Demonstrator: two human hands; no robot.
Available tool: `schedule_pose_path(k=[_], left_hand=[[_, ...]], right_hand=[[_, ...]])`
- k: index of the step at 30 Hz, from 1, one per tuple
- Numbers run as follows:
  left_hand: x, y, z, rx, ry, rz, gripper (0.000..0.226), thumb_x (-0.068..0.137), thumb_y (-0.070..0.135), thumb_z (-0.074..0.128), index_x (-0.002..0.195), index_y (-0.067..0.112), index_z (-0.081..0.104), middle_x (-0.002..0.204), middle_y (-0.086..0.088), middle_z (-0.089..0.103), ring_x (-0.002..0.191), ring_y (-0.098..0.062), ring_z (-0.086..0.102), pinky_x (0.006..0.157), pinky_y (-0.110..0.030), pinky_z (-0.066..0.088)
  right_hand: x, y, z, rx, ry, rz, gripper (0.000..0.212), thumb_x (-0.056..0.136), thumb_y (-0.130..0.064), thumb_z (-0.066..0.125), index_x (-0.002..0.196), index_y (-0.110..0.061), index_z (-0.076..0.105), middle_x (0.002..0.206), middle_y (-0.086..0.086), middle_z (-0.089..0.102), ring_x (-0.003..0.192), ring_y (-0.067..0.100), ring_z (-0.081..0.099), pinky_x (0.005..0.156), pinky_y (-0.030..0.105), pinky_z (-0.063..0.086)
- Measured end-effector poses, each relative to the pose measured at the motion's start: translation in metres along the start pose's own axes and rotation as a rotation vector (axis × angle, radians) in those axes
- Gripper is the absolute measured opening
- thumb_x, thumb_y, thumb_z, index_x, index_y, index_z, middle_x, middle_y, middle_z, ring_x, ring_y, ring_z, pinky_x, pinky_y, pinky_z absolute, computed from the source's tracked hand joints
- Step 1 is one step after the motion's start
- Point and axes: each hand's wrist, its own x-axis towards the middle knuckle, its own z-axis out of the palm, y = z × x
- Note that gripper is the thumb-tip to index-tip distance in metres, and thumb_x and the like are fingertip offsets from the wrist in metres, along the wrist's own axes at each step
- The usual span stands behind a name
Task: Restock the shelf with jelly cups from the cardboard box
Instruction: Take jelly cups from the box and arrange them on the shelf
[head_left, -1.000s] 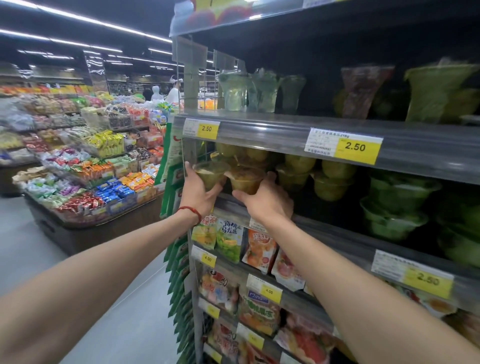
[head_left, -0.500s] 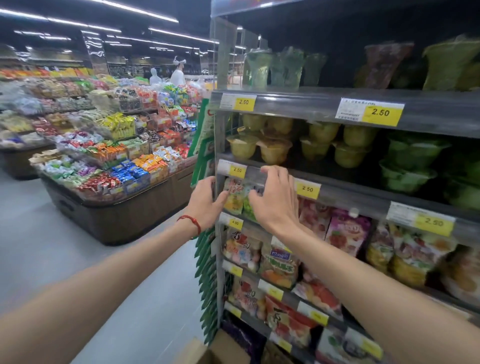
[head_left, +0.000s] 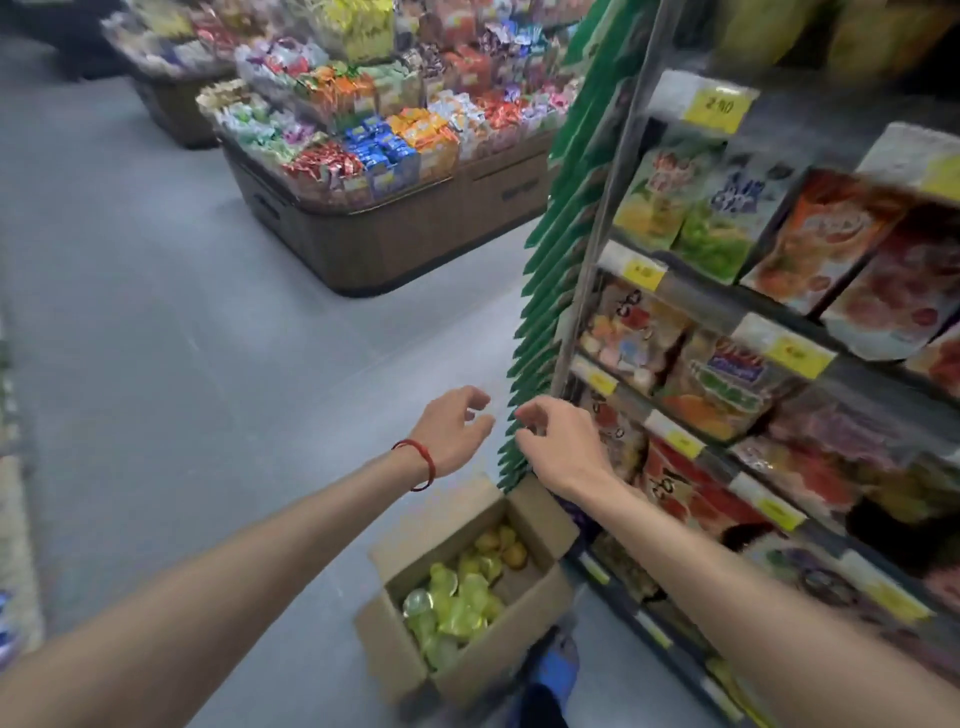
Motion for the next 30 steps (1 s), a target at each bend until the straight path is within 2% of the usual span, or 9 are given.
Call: schedule_pose_path(k=[7,11,14,16,21,24,25,28,30], left_hand=[[0.027,-0.095,0.048,-0.137,-0.047,-0.314,0.030,0.094,0.016,0.056,0.123,0.011,0.062,0.124,-0.003,0.065,0.104,-0.018,0.064,0.090,-0.022,0.044],[0.046,-0.142,0.087,-0.213,-0.046,-0.487,0.027,0.094,0.015,0.057,0.119,0.012,0.065,0.119,-0.003,0.067,0.104,-0.019,0.064,0.091,-0.026,0.046],[0.059,-0.175,0.119,-0.296,-0.009,-0.583,0.024,0.094,0.014,0.056,0.115,0.010,0.067,0.116,-0.005,0.068,0.105,-0.020,0.063,0.093,-0.026,0.046],[0.067,-0.199,0.145,-0.324,-0.019,-0.632,0.022,0.096,0.017,0.056,0.113,0.013,0.068,0.113,-0.006,0.069,0.105,-0.021,0.063,0.095,-0.029,0.048],[0.089,-0.281,0.230,-0.349,-0.063,-0.723,0.016,0.094,0.024,0.055,0.106,0.025,0.066,0.107,0.000,0.068,0.102,-0.018,0.064,0.092,-0.033,0.052],[0.109,-0.341,0.287,-0.325,-0.110,-0.719,0.022,0.093,0.022,0.056,0.111,0.018,0.067,0.114,0.000,0.067,0.105,-0.020,0.062,0.091,-0.038,0.053],[0.116,-0.358,0.305,-0.323,-0.133,-0.716,0.023,0.092,0.021,0.057,0.112,0.016,0.066,0.114,0.000,0.067,0.105,-0.020,0.062,0.090,-0.037,0.053],[0.132,-0.413,0.368,-0.278,-0.214,-0.708,0.025,0.090,0.019,0.061,0.114,0.013,0.064,0.114,0.000,0.065,0.104,-0.018,0.061,0.081,-0.023,0.044],[0.143,-0.446,0.410,-0.220,-0.270,-0.677,0.029,0.089,0.020,0.062,0.118,0.014,0.061,0.120,-0.003,0.063,0.111,-0.021,0.059,0.088,-0.025,0.045]], right_hand=[[0.068,0.058,0.078,0.038,-0.284,0.136,0.026,0.089,-0.026,0.064,0.113,-0.025,0.072,0.113,-0.006,0.073,0.108,0.016,0.067,0.100,0.038,0.052],[0.106,0.095,0.120,0.057,-0.423,0.221,0.024,0.092,-0.012,0.065,0.114,-0.012,0.075,0.112,0.003,0.075,0.109,0.017,0.066,0.097,0.023,0.045],[0.126,0.125,0.155,0.037,-0.479,0.277,0.021,0.093,-0.012,0.065,0.110,-0.013,0.076,0.107,0.003,0.075,0.098,0.013,0.064,0.085,0.016,0.041],[0.135,0.150,0.183,0.022,-0.499,0.351,0.018,0.093,-0.016,0.065,0.107,-0.017,0.076,0.105,0.001,0.074,0.097,0.014,0.064,0.082,0.021,0.044],[0.151,0.233,0.272,0.007,-0.496,0.523,0.011,0.093,-0.022,0.060,0.098,-0.031,0.061,0.113,0.001,0.069,0.106,0.025,0.064,0.094,0.040,0.054],[0.161,0.291,0.334,0.015,-0.495,0.608,0.012,0.094,-0.023,0.060,0.106,-0.029,0.058,0.119,0.002,0.065,0.110,0.027,0.062,0.098,0.047,0.053],[0.164,0.310,0.353,0.014,-0.491,0.634,0.017,0.095,-0.023,0.061,0.111,-0.025,0.060,0.120,0.002,0.065,0.112,0.027,0.061,0.100,0.045,0.052],[0.171,0.370,0.408,0.013,-0.464,0.693,0.035,0.095,-0.021,0.063,0.129,-0.016,0.059,0.124,0.002,0.062,0.115,0.024,0.059,0.097,0.034,0.047],[0.177,0.406,0.440,0.010,-0.452,0.728,0.044,0.095,-0.020,0.064,0.138,-0.013,0.054,0.131,0.004,0.060,0.120,0.024,0.057,0.094,0.030,0.044]])
